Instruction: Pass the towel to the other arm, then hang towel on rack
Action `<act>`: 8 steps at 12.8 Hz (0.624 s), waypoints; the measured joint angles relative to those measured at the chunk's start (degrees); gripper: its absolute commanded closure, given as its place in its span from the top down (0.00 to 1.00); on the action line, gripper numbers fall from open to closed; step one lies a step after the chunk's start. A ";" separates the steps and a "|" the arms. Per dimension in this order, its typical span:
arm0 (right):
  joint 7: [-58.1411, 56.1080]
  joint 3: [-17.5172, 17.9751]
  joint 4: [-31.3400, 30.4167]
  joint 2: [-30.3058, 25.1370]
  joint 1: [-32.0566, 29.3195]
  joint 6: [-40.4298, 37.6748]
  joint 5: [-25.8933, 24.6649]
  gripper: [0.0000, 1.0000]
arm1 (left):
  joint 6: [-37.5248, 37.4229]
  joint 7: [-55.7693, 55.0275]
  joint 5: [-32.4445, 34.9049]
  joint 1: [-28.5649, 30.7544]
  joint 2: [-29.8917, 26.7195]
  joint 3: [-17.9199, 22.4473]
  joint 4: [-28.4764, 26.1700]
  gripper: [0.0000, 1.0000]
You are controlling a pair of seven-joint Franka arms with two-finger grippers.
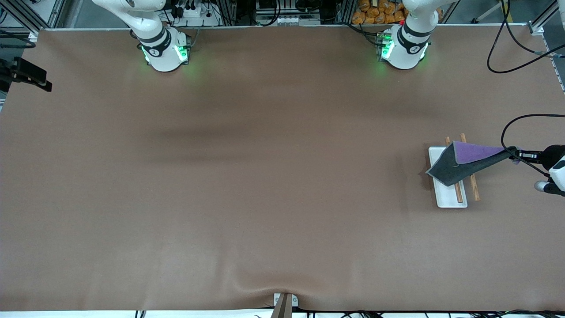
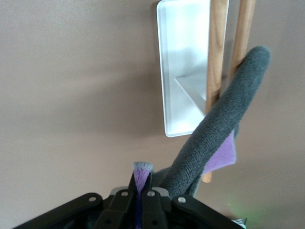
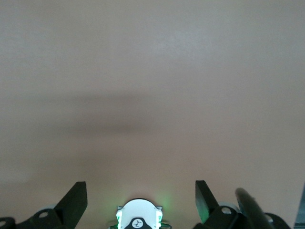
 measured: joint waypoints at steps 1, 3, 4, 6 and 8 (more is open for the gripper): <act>1.80 -0.01 -0.61 -0.47 -0.53 0.79 1.75 1.00 | 0.34 0.58 0.00 0.25 0.47 0.00 0.00 0.26; 7.00 -0.03 -1.30 -0.92 -1.13 2.03 3.75 1.00 | 0.55 0.74 0.00 0.36 1.05 -0.02 0.00 1.00; 8.34 0.00 -1.48 -1.01 -1.13 2.27 3.99 1.00 | 0.56 0.75 0.00 0.39 1.14 -0.03 0.00 1.00; 9.06 0.16 -1.57 -1.07 -1.12 2.73 4.24 1.00 | 0.57 0.77 0.00 0.81 1.17 -0.03 0.00 1.00; 9.15 0.43 -1.57 -1.11 -1.09 3.48 4.25 1.00 | 0.59 0.81 -0.09 1.11 1.17 -0.05 0.04 1.00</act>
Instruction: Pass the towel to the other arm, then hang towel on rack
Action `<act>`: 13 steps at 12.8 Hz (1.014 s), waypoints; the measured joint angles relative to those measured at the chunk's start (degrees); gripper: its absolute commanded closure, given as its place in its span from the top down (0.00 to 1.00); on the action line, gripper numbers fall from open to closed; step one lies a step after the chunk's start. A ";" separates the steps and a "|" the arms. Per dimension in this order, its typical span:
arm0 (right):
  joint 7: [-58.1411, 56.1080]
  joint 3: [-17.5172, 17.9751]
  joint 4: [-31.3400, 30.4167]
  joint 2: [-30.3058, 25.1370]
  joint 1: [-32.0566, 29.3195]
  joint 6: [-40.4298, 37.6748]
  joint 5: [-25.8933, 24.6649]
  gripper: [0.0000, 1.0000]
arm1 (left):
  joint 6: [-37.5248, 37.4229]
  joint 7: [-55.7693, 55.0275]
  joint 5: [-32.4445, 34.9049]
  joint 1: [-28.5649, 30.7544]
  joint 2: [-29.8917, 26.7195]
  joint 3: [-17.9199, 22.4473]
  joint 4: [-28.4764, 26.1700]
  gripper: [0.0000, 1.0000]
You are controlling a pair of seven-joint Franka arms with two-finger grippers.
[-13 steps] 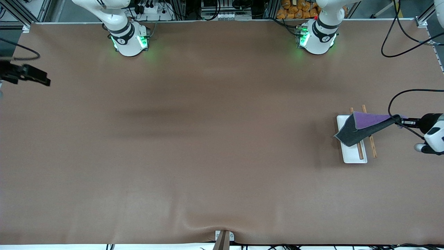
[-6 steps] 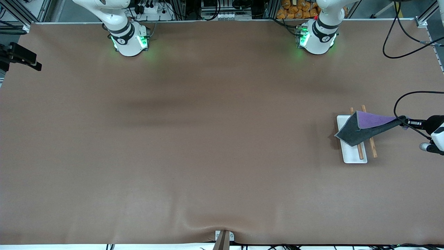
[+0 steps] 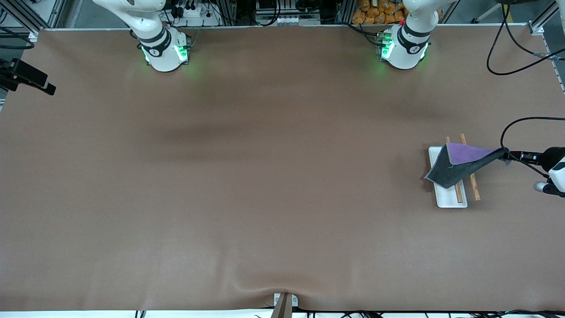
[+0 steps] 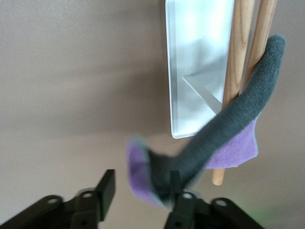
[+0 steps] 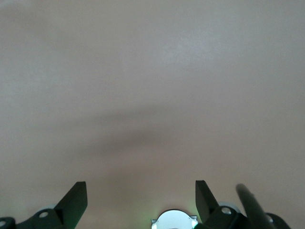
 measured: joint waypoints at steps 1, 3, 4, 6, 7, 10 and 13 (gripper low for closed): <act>0.01 0.03 -0.01 0.00 0.01 0.44 0.00 1.00 | 0.00 0.00 -0.13 0.03 0.00 -0.03 0.08 1.00; 0.01 -0.10 -0.01 0.00 0.33 1.01 -0.01 1.00 | 0.00 0.02 -0.35 0.04 -0.04 -0.08 0.40 1.00; 0.01 -0.53 -0.02 0.00 0.93 1.05 -0.01 1.00 | -0.01 0.02 -0.62 0.04 -0.22 -0.13 0.55 1.00; 0.01 -1.88 -0.06 0.00 2.58 1.07 -0.02 1.00 | -0.16 0.02 -2.31 0.03 -1.45 -0.27 0.86 1.00; 0.01 -2.21 -0.09 0.00 2.97 1.11 -0.03 1.00 | -0.73 -0.19 -3.14 0.02 -2.53 -0.37 1.07 1.00; -0.40 -2.49 -0.26 0.00 3.05 1.34 -0.03 1.00 | -3.37 -4.60 -4.69 -0.05 -7.31 -1.97 1.46 1.00; -3.40 -2.99 -0.46 0.00 3.01 2.22 -0.41 1.00 | -4.86 -13.32 -4.70 -0.25 -12.55 -5.68 1.52 1.00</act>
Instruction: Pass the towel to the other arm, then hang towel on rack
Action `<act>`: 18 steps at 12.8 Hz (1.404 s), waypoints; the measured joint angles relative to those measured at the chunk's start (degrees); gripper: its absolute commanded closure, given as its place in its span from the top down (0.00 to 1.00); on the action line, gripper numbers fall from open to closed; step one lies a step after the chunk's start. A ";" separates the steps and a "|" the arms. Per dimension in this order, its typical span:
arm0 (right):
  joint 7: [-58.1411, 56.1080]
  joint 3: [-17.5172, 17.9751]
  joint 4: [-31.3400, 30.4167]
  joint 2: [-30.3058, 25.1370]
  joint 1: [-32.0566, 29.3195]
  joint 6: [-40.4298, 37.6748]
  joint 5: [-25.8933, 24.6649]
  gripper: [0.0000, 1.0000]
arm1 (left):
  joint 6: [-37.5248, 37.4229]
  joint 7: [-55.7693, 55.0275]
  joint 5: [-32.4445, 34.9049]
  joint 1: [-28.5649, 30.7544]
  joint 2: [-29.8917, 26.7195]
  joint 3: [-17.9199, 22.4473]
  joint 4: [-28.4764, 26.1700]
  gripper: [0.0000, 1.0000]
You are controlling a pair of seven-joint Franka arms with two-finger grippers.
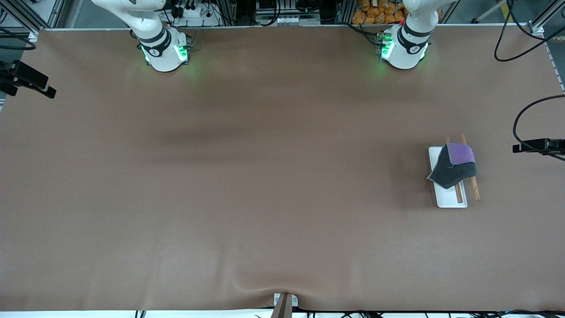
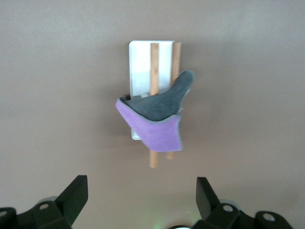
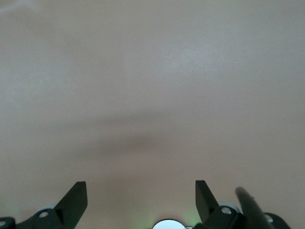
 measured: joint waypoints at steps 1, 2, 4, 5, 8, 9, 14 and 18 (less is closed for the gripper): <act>-0.45 -0.18 -0.12 0.00 -0.04 0.02 -0.22 1.00 | -0.54 -2.59 0.00 -0.05 -1.43 -1.18 0.00 1.00; -0.65 -0.23 -0.26 0.00 -0.04 0.02 -0.59 1.00 | -0.81 -4.41 0.00 -0.11 -2.71 -2.20 0.01 1.00; -0.87 -0.23 -0.61 0.00 -0.04 0.02 -1.11 1.00 | -1.34 -5.88 0.00 -0.22 -5.16 -3.94 0.02 1.00; -0.95 -0.22 -0.78 0.00 -0.04 0.02 -1.21 1.00 | -1.88 -6.10 0.00 -0.28 -6.43 -4.39 0.03 1.00; -1.08 -0.19 -0.98 0.00 -0.02 0.02 -1.27 1.00 | -2.52 -6.10 0.13 -0.31 -9.34 -4.78 0.06 1.00; -1.08 -0.16 -0.98 0.00 0.03 0.03 -1.27 1.00 | -2.51 -6.09 0.47 -0.30 -9.63 -4.80 0.29 1.00; -1.08 -0.23 -1.06 0.00 0.03 0.04 -1.38 1.00 | -2.49 -5.91 1.25 0.09 -9.66 -4.83 1.46 1.00; -1.08 -0.23 -1.16 0.00 0.02 0.04 -1.40 1.00 | -2.48 -6.44 1.26 -0.01 -10.50 -6.62 2.10 1.00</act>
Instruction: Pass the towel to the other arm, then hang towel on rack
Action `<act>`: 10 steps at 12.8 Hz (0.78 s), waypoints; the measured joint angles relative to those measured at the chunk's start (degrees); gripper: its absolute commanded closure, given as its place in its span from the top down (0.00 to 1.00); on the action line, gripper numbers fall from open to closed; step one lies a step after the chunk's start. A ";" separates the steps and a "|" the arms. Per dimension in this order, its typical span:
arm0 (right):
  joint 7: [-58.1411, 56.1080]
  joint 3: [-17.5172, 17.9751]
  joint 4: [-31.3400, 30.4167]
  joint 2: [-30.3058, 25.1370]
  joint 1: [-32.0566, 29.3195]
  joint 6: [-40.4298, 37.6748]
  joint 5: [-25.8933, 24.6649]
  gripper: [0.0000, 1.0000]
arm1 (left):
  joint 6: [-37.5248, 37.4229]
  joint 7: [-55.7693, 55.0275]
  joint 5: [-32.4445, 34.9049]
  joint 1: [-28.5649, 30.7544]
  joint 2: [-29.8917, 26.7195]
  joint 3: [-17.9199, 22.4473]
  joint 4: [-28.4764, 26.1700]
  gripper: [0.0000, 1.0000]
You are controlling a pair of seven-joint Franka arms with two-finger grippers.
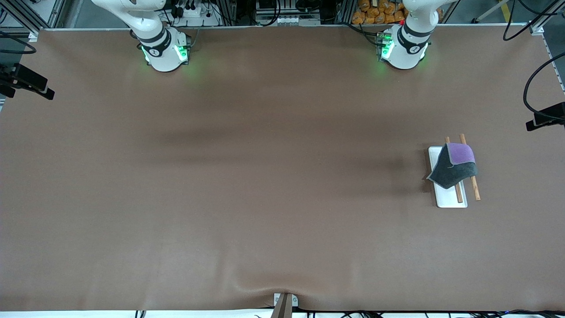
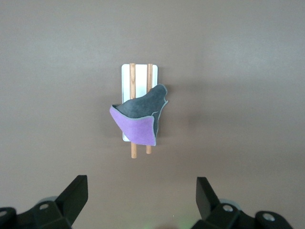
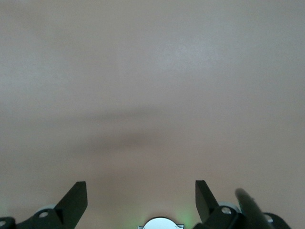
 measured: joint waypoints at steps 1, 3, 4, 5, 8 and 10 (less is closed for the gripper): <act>0.00 -0.01 0.00 0.00 -0.01 0.00 -0.01 1.00 | -0.06 -1.24 0.00 -0.15 -1.09 -1.08 -0.05 1.00; 0.00 -0.03 0.00 0.00 -0.01 0.00 -0.02 1.00 | -0.55 -3.13 0.01 -1.83 -3.61 -1.47 -1.00 1.00; 0.00 -0.03 -0.01 0.00 -0.01 0.00 -0.04 1.00 | -0.64 -3.46 0.01 -3.40 -4.61 -0.57 -1.95 1.00; 0.00 -0.03 0.00 0.00 -0.01 0.00 -0.05 1.00 | -0.64 -3.67 0.00 -5.86 -5.42 1.54 -3.10 1.00; 0.00 -0.05 -0.01 0.00 -0.01 0.00 -0.06 1.00 | -0.48 -5.45 0.00 -13.20 -7.94 7.67 -7.11 1.00; 0.00 -0.05 -0.01 0.00 -0.01 0.00 -0.11 1.00 | -0.25 -8.52 0.00 -15.21 -9.57 8.00 -8.88 1.00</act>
